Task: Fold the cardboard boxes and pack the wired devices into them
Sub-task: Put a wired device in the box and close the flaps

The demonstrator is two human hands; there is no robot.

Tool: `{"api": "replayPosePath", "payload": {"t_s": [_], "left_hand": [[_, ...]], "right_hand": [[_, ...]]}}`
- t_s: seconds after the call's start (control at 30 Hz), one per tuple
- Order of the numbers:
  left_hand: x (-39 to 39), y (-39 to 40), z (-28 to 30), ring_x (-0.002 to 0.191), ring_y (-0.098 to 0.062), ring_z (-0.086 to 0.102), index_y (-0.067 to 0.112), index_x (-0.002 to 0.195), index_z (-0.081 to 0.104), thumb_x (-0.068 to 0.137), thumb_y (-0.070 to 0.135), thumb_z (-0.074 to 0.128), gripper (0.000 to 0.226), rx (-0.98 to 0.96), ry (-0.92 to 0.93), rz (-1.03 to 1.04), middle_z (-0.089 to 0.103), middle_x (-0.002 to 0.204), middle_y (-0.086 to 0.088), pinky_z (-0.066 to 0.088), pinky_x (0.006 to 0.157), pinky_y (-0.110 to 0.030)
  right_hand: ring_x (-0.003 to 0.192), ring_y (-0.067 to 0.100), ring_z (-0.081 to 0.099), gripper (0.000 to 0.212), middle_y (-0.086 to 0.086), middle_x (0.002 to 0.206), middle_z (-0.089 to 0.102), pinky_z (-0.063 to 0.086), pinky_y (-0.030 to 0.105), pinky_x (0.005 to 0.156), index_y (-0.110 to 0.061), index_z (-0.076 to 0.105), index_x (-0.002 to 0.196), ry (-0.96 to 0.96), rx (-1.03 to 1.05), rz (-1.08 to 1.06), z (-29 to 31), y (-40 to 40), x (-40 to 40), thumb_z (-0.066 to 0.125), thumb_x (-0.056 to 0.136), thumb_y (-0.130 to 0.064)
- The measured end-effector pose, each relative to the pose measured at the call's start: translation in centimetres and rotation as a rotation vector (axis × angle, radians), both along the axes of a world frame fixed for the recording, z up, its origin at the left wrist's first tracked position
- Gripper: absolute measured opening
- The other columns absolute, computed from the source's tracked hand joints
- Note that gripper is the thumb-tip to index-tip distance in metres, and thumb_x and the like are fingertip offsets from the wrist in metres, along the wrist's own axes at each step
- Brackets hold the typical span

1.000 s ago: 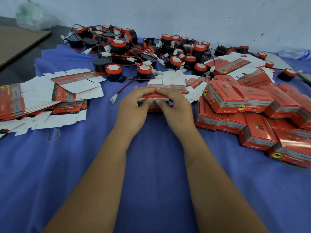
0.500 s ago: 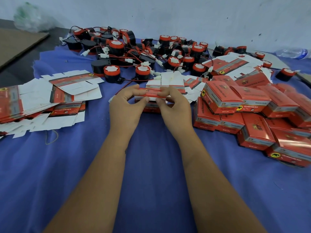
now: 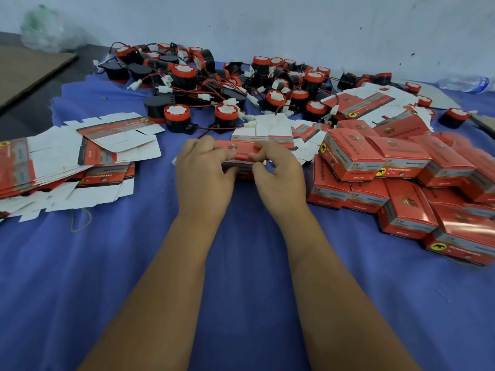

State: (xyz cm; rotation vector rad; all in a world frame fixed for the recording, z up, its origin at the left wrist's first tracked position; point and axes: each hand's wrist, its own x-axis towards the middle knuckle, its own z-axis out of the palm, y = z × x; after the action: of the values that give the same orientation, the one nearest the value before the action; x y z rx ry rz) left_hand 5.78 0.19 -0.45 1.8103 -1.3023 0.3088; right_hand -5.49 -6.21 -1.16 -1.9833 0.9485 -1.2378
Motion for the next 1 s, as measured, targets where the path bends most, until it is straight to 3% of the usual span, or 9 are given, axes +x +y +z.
{"api": "replayPosePath", "payload": {"t_s": [0.1, 0.2, 0.33, 0.4, 0.53, 0.6, 0.7, 0.8, 1.0], "left_hand": [[0.0, 0.2, 0.3, 0.095, -0.035, 0.053, 0.011, 0.104, 0.078, 0.081, 0.014, 0.076, 0.023, 0.030, -0.008, 0.026, 0.066, 0.089, -0.011, 0.039, 0.078, -0.039], [-0.1, 0.3, 0.3, 0.100, -0.032, 0.055, 0.016, 0.107, 0.078, 0.085, 0.021, 0.074, 0.022, 0.063, -0.005, 0.022, 0.069, 0.095, -0.007, 0.038, 0.083, -0.040], [-0.1, 0.4, 0.1, 0.099, -0.030, 0.058, 0.017, 0.108, 0.077, 0.087, 0.023, 0.073, 0.022, 0.081, 0.006, 0.020, 0.070, 0.098, -0.006, 0.040, 0.085, -0.040], [-0.1, 0.4, 0.0, 0.095, -0.029, 0.057, 0.013, 0.106, 0.077, 0.088, 0.017, 0.072, 0.020, 0.040, 0.070, -0.015, 0.068, 0.095, -0.007, 0.043, 0.081, -0.036], [0.0, 0.3, 0.0, 0.085, -0.010, 0.052, 0.011, 0.095, 0.076, 0.092, 0.016, 0.063, 0.015, -0.051, 0.321, -0.080, 0.058, 0.095, 0.003, 0.037, 0.068, -0.008], [0.0, 0.4, 0.0, 0.086, -0.004, 0.050, 0.015, 0.092, 0.073, 0.094, 0.018, 0.058, 0.016, -0.104, 0.406, -0.096, 0.058, 0.099, 0.002, 0.036, 0.070, -0.003], [-0.4, 0.7, 0.2, 0.087, -0.001, 0.052, 0.021, 0.091, 0.069, 0.090, 0.026, 0.049, 0.020, -0.176, 0.505, -0.139, 0.060, 0.095, 0.006, 0.037, 0.072, -0.004], [-1.1, 1.0, 0.7, 0.083, 0.003, 0.058, 0.021, 0.092, 0.071, 0.089, 0.027, 0.047, 0.025, -0.214, 0.638, -0.259, 0.065, 0.092, 0.011, 0.042, 0.069, -0.006], [-4.1, 1.5, 1.3, 0.074, -0.011, 0.064, 0.032, 0.081, 0.067, 0.087, 0.027, 0.054, 0.015, -0.003, 0.549, -0.595, 0.068, 0.076, 0.011, 0.054, 0.070, -0.027]], "right_hand": [[0.117, 0.017, 0.048, 0.007, 0.002, 0.119, 0.062, 0.040, 0.029, 0.094, -0.009, 0.056, 0.073, 0.089, -0.106, -0.027, -0.3, -0.4, 0.2, 0.056, 0.079, -0.005], [0.133, 0.015, 0.039, 0.006, 0.001, 0.139, 0.052, 0.032, 0.024, 0.097, -0.006, 0.059, 0.078, 0.128, -0.012, -0.017, -0.5, -0.8, 0.3, 0.056, 0.082, -0.005], [0.100, 0.023, 0.052, 0.008, 0.007, 0.103, 0.058, 0.048, 0.045, 0.085, -0.007, 0.052, 0.077, 0.002, 0.047, 0.071, -0.3, -0.6, 0.5, 0.055, 0.077, 0.001], [0.093, 0.022, 0.054, 0.018, 0.004, 0.099, 0.057, 0.050, 0.048, 0.083, -0.013, 0.051, 0.088, 0.012, 0.124, 0.115, -0.3, -0.5, 0.4, 0.060, 0.076, -0.003], [0.109, 0.015, 0.048, 0.045, -0.006, 0.114, 0.048, 0.044, 0.021, 0.080, -0.033, 0.046, 0.105, 0.095, 0.079, 0.032, -0.4, -0.2, 0.2, 0.077, 0.075, -0.021], [0.109, 0.013, 0.045, 0.049, -0.009, 0.113, 0.043, 0.041, 0.016, 0.079, -0.033, 0.050, 0.109, 0.122, 0.024, -0.006, -0.2, 0.4, 0.1, 0.082, 0.071, -0.031], [0.100, 0.011, 0.049, 0.049, -0.010, 0.109, 0.042, 0.048, 0.025, 0.076, -0.028, 0.054, 0.109, 0.151, -0.003, -0.008, 0.3, 2.2, -0.8, 0.081, 0.069, -0.038], [0.099, 0.009, 0.047, 0.041, -0.013, 0.104, 0.042, 0.044, 0.021, 0.077, -0.029, 0.054, 0.102, 0.135, -0.046, -0.036, 1.6, 3.6, -3.3, 0.072, 0.066, -0.034], [0.088, 0.009, 0.049, 0.032, -0.011, 0.097, 0.047, 0.041, 0.017, 0.069, -0.029, 0.053, 0.093, 0.136, -0.045, -0.053, 3.2, 6.6, -10.4, 0.064, 0.063, -0.032]]}}
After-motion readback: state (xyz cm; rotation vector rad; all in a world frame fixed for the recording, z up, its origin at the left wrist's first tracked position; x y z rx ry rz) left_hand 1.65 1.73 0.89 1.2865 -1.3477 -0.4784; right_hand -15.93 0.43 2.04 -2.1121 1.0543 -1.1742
